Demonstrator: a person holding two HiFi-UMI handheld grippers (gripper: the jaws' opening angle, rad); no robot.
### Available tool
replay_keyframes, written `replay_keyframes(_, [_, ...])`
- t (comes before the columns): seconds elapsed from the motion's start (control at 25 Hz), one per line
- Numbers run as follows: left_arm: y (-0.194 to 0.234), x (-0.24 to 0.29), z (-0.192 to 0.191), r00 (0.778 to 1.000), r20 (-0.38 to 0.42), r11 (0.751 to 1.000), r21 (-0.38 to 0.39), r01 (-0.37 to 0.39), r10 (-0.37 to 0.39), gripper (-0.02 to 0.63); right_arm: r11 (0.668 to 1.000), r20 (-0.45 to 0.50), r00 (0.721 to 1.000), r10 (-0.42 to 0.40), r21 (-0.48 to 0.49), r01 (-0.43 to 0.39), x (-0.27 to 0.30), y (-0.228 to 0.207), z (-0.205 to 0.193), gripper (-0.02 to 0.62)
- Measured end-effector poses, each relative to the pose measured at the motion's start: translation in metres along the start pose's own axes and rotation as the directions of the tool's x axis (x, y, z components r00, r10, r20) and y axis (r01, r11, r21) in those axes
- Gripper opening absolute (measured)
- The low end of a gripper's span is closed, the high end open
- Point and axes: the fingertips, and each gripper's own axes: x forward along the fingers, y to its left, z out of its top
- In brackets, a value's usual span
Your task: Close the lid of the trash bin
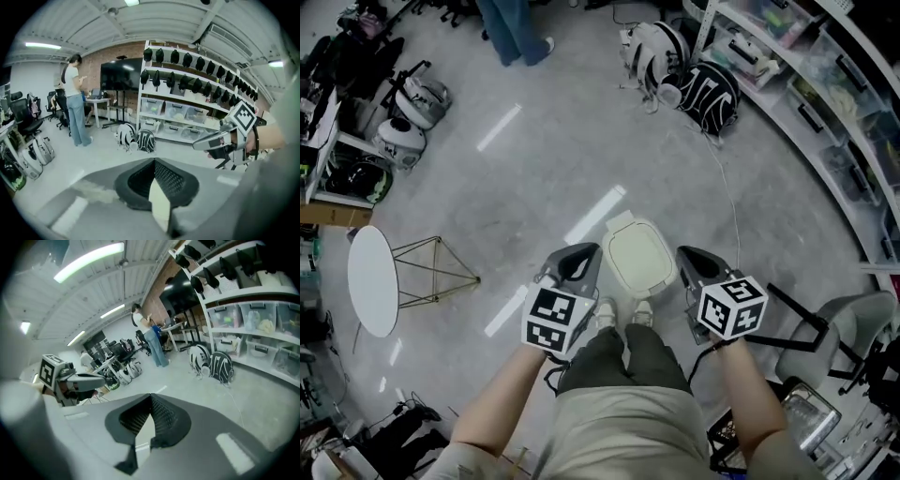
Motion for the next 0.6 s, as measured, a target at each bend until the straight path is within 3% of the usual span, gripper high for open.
replay_keyframes(0.4, [-0.021,-0.114,0.122,0.972,0.234,0.994,0.101,-0.035,0.011,0.003,0.983,0.258,0.963,0.082,-0.179,-0.035,-0.121,0.11,0.124,0.003])
replay_keyframes(0.6, [-0.047,-0.164,0.171,0.939,0.345,0.98,0.191,-0.064,-0.005,0.003,0.967,0.367,0.906,0.209,-0.213,-0.136,-0.169,0.166,0.17,0.003])
